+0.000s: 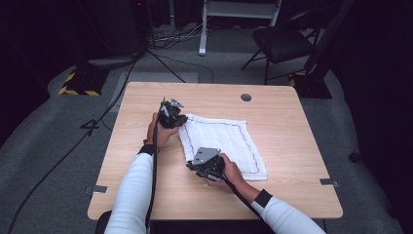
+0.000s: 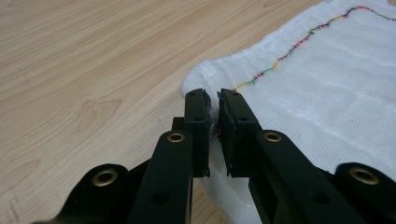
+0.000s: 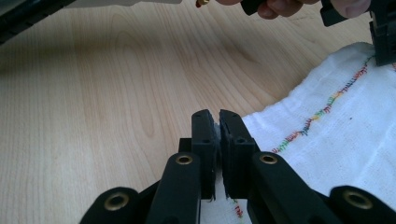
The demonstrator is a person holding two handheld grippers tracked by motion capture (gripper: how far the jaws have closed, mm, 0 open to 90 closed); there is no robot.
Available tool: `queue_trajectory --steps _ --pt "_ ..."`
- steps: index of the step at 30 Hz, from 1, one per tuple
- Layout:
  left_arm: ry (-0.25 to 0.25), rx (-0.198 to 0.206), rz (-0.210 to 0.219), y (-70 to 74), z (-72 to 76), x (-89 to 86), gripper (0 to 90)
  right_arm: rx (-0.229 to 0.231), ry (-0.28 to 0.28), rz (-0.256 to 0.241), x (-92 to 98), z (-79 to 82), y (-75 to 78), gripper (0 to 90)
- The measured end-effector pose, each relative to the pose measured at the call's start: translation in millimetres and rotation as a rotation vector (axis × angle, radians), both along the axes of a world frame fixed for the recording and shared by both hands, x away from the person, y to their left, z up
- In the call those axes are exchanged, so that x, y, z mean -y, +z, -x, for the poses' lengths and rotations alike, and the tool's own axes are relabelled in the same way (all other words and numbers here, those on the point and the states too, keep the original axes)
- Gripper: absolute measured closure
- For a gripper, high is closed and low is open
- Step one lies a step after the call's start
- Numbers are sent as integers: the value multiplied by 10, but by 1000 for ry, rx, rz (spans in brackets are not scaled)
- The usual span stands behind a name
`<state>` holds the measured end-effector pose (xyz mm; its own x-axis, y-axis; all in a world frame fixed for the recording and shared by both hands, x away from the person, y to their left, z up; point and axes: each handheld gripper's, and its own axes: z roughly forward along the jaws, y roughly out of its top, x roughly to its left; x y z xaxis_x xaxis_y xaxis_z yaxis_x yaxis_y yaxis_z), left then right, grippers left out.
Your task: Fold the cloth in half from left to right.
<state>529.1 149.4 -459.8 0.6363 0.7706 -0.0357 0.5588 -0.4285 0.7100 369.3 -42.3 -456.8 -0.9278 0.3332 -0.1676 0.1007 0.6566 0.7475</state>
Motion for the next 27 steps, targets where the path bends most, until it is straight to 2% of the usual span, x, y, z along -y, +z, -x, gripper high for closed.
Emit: queue_trajectory --steps 1,2,5,11,17,18,21,23,25,27 --pt "1 6 -4 11 3 -28 818 -4 0 -7 -14 2 13 855" --pt "9 7 12 26 6 -74 818 7 5 -2 -34 23 26 856" --pt "20 11 22 35 3 -98 819 9 -2 -13 -12 35 49 856" --pt "18 44 35 128 1 19 821 16 -27 -39 117 41 118 856" --pt "2 72 28 227 -44 231 822 24 -75 -76 382 42 214 856" --pt "-9 71 28 249 -63 307 822 26 -96 -93 498 50 245 856" --pt "-12 79 25 263 -78 397 822 27 -109 -97 579 54 253 856" --pt "-34 83 13 294 -95 531 823 28 -127 -94 687 58 251 856" --pt "-43 87 14 306 -103 591 826 28 -144 -97 768 62 262 856" --pt "-61 93 14 332 -129 733 827 32 -152 -95 836 78 276 856"
